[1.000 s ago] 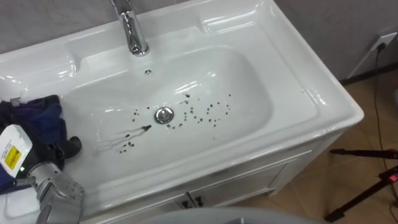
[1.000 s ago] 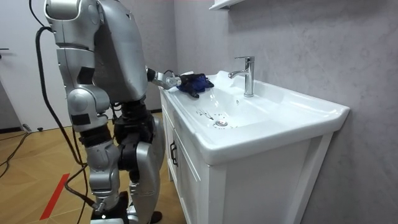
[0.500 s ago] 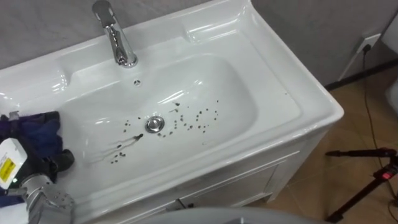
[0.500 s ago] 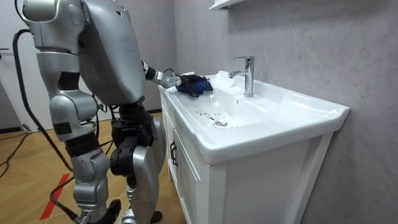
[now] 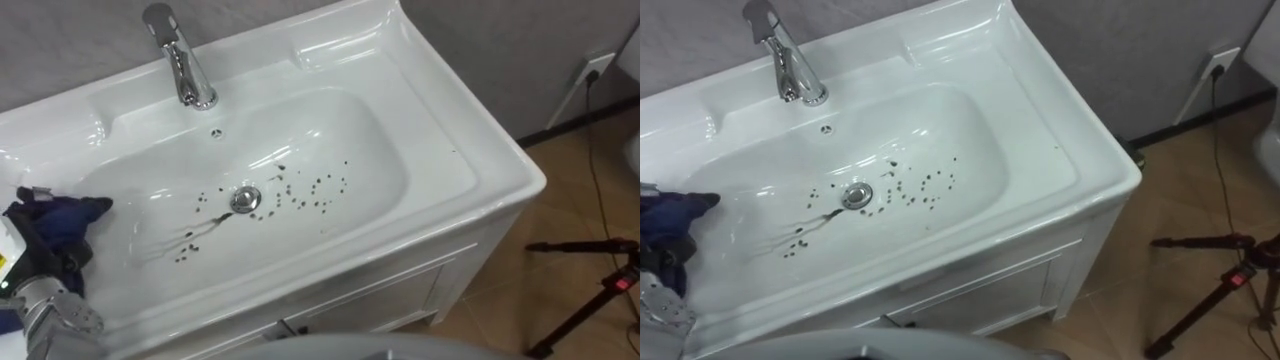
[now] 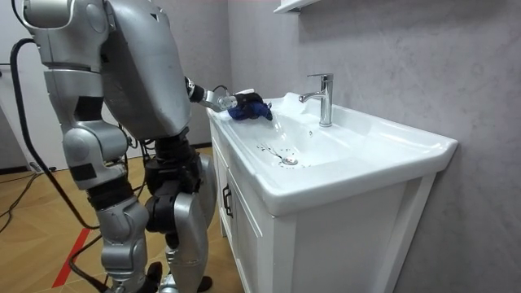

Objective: Wipe basin

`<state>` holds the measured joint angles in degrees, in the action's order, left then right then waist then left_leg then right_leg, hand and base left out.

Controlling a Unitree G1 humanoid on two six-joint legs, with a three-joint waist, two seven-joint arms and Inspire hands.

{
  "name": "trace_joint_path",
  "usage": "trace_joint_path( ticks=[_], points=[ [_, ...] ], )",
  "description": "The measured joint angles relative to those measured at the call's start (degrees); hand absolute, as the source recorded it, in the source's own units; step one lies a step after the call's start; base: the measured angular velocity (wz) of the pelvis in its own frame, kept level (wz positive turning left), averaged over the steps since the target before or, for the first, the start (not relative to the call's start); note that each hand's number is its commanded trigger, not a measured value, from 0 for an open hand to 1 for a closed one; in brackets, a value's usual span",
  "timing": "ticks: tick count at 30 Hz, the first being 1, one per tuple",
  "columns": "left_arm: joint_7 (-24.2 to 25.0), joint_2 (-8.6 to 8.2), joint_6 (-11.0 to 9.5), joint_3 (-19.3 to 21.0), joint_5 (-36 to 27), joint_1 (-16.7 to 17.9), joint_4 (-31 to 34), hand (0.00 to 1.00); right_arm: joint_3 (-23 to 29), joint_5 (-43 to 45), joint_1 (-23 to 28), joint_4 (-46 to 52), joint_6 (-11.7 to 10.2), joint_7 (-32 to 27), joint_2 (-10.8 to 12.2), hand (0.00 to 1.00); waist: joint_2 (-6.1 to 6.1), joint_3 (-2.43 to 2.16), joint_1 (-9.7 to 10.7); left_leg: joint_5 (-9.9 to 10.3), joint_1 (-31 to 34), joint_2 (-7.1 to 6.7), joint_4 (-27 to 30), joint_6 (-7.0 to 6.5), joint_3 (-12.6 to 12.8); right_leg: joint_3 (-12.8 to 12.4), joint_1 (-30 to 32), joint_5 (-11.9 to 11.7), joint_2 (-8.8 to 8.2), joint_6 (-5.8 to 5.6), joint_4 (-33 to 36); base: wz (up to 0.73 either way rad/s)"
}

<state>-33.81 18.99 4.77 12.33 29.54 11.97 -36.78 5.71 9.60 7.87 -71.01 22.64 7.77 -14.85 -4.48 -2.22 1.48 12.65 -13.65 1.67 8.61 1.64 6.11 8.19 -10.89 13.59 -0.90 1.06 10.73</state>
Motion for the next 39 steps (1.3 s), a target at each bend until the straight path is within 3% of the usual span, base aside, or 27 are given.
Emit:
trace_joint_path(
  ticks=[10, 16, 24, 30, 35, 39],
  points=[
    [0.04, 0.15, 0.0, 1.12, -0.18, -0.58, 0.0, 1.0, -2.24, -0.22, 0.02, -0.02, 0.69, 0.91, 0.06, 0.0, 0.03, 0.02, -0.03, -0.01, 0.03, -0.02, -0.04, 0.01, -0.03, 0.01, -0.05, 0.06, -0.03, 0.04, -0.06, 0.0],
    [0.5, -0.43, 0.02, 1.48, -1.11, -1.69, 0.1, 1.0, -2.24, -0.14, -0.05, -0.02, 0.52, 0.04, 0.08, 0.0, 0.06, 0.04, -0.07, -0.01, 0.13, -0.03, -0.39, 0.0, -0.08, 0.73, -0.13, 0.11, -0.11, -0.04, -0.13, 0.07],
    [2.13, -1.94, 1.71, 2.09, -2.0, -5.06, 1.3, 1.0, -2.21, -0.5, -0.51, 0.02, -0.73, -1.04, 0.12, 0.0, 0.6, 0.31, -0.3, -0.01, 1.06, -0.34, -0.37, -0.01, -0.32, 2.46, 0.13, 0.28, -0.59, -0.34, -0.1, 0.14],
    [3.04, -1.91, 2.97, 1.91, -4.16, -4.8, 6.81, 1.0, -2.75, -4.94, -2.09, -1.11, -3.82, -2.24, 0.17, 0.0, 1.8, 1.24, -0.2, -0.01, 2.11, -0.44, -0.33, -0.02, -1.49, 3.57, 0.25, 0.29, -0.68, -0.44, -0.44, 0.15],
    [3.12, -3.13, 3.56, 1.4, -4.0, -2.51, 14.06, 1.0, -3.31, -4.67, -2.23, -1.14, -7.98, -4.48, 0.42, 0.0, 2.34, 2.18, -0.13, -0.01, 2.98, -0.59, -0.21, -0.03, -1.6, 4.37, 0.2, 0.12, -0.79, -0.67, -1.22, 0.09],
    [3.25, -4.02, 3.61, 0.85, -3.97, -1.8, 17.24, 1.0, -4.8, -5.72, -2.26, -2.01, -10.12, -4.59, 0.45, 0.0, 2.34, 2.29, -0.29, -0.01, 4.23, -0.55, -0.07, -0.03, -2.06, 5.13, 0.83, 0.09, -0.81, -0.7, -0.96, 0.13]
  ],
)
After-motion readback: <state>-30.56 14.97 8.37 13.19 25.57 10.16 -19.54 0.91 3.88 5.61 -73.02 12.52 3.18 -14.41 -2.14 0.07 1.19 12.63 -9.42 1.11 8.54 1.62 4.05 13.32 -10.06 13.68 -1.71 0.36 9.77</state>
